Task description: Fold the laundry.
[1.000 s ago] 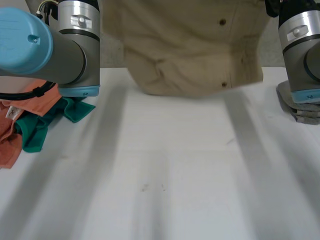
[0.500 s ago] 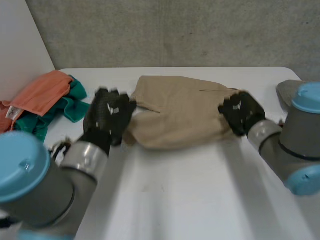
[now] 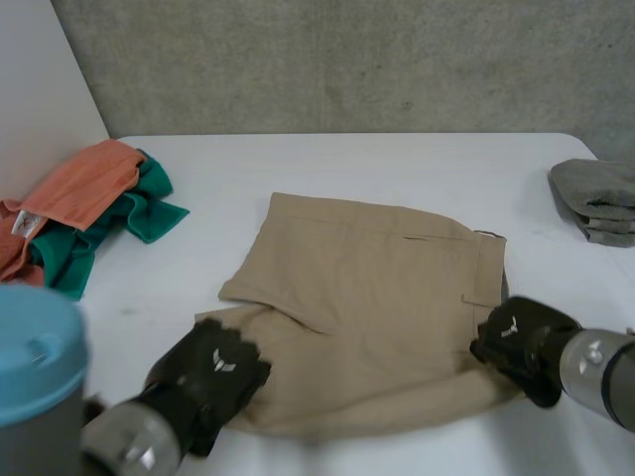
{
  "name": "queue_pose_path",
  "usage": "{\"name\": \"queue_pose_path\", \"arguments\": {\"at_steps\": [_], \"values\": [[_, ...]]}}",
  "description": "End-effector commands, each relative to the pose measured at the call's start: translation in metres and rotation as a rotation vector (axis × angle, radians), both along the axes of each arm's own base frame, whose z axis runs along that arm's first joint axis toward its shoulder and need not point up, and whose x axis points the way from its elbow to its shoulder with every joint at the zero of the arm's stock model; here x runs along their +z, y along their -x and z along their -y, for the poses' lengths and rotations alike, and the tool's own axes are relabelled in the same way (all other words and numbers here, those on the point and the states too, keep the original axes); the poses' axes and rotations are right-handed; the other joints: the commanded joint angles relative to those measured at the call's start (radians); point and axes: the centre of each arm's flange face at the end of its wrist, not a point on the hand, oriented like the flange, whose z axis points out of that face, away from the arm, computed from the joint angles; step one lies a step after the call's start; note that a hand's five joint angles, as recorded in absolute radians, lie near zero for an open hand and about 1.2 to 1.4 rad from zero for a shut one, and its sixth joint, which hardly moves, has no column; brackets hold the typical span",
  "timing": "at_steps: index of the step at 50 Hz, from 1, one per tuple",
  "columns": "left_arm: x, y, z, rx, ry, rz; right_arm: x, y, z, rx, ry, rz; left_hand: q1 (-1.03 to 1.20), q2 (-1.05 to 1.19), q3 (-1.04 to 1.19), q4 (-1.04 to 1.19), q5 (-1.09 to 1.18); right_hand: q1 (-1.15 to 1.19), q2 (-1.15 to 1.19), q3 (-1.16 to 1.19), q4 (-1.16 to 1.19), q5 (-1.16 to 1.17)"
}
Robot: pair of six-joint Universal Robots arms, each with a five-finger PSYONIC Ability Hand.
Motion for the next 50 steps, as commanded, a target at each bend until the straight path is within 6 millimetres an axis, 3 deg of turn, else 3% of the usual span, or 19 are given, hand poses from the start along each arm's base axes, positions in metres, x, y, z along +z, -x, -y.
{"name": "queue_pose_path", "arguments": {"at_steps": [1, 8, 12, 16, 19, 22, 23, 24, 27, 28, 33, 37, 41, 42, 45, 50], "values": [[-0.012, 0.055, 0.074, 0.026, 0.202, -0.163, -0.006, -0.016, 0.060, -0.040, 0.268, 0.095, 0.252, 0.196, 0.200, 0.195, 0.213, 0.436, 0.220, 0.205, 0.204, 0.221], [-0.013, 0.094, 0.167, 0.092, 0.448, -0.326, -0.017, -0.027, 0.112, -0.094, 0.466, 0.144, 0.252, 0.196, 0.200, 0.195, 0.213, 0.436, 0.220, 0.205, 0.204, 0.221], [-0.021, 0.114, 0.199, 0.077, 0.577, -0.346, -0.019, -0.034, 0.140, -0.094, 0.577, 0.164, 0.252, 0.196, 0.200, 0.195, 0.213, 0.436, 0.220, 0.205, 0.204, 0.221], [-0.038, 0.131, 0.227, 0.069, 0.705, -0.331, -0.037, -0.042, 0.170, -0.093, 0.642, 0.175, 0.252, 0.196, 0.200, 0.195, 0.213, 0.436, 0.220, 0.205, 0.204, 0.221], [-0.052, 0.130, 0.253, 0.094, 0.771, -0.303, -0.051, -0.047, 0.189, -0.087, 0.677, 0.170, 0.252, 0.196, 0.200, 0.195, 0.213, 0.436, 0.220, 0.205, 0.204, 0.221], [-0.063, 0.132, 0.263, 0.099, 0.790, -0.302, -0.068, -0.051, 0.202, -0.077, 0.691, 0.154, 0.252, 0.196, 0.200, 0.195, 0.213, 0.402, 0.186, 0.171, 0.170, 0.187], [-0.067, 0.134, 0.265, 0.097, 0.795, -0.306, -0.071, -0.052, 0.205, -0.077, 0.692, 0.151, 0.031, -0.025, -0.021, -0.025, -0.008, 0.210, -0.006, -0.021, -0.022, -0.005], [-0.069, 0.135, 0.266, 0.095, 0.795, -0.306, -0.075, -0.053, 0.210, -0.082, 0.699, 0.149, -0.203, -0.260, -0.255, -0.260, -0.242, -0.121, -0.337, -0.351, -0.352, -0.336], [-0.075, 0.137, 0.265, 0.086, 0.791, -0.308, -0.073, -0.053, 0.215, -0.098, 0.712, 0.161, -0.714, -0.770, -0.766, -0.771, -0.753, -0.276, -0.492, -0.506, -0.507, -0.491], [-0.075, 0.137, 0.265, 0.085, 0.791, -0.311, -0.070, -0.053, 0.217, -0.112, 0.717, 0.172, -0.908, -0.965, -0.960, -0.965, -0.947, -0.786, -1.002, -1.016, -1.018, -1.001], [-0.074, 0.138, 0.255, 0.075, 0.784, -0.322, -0.049, -0.051, 0.214, -0.165, 0.702, 0.294, -0.970, -1.026, -1.022, -1.027, -1.009, -0.786, -1.002, -1.016, -1.018, -1.001], [-0.049, 0.135, 0.245, 0.076, 0.806, -0.359, -0.005, -0.044, 0.204, -0.213, 0.696, 0.453, -0.970, -1.026, -1.022, -1.027, -1.009, -0.786, -1.002, -1.016, -1.018, -1.001], [-0.026, 0.128, 0.230, 0.081, 0.794, -0.402, 0.021, -0.039, 0.181, -0.237, 0.613, 0.542, -0.970, -1.026, -1.022, -1.027, -1.009, -0.786, -1.002, -1.016, -1.018, -1.001], [-0.017, 0.125, 0.221, 0.082, 0.781, -0.422, 0.023, -0.037, 0.175, -0.245, 0.584, 0.549, -0.970, -1.026, -1.022, -1.027, -1.009, -0.786, -1.002, -1.016, -1.018, -1.001], [-0.017, 0.120, 0.209, 0.080, 0.738, -0.434, 0.024, -0.021, 0.161, -0.307, 0.464, 0.550, -0.970, -1.026, -1.022, -1.027, -1.009, -0.786, -1.002, -1.016, -1.018, -1.001], [-0.015, 0.108, 0.178, 0.068, 0.662, -0.445, 0.004, -0.003, 0.137, -0.397, 0.243, 0.505, -0.970, -1.026, -1.022, -1.027, -1.009, -0.755, -0.971, -0.986, -0.987, -0.970]]}}
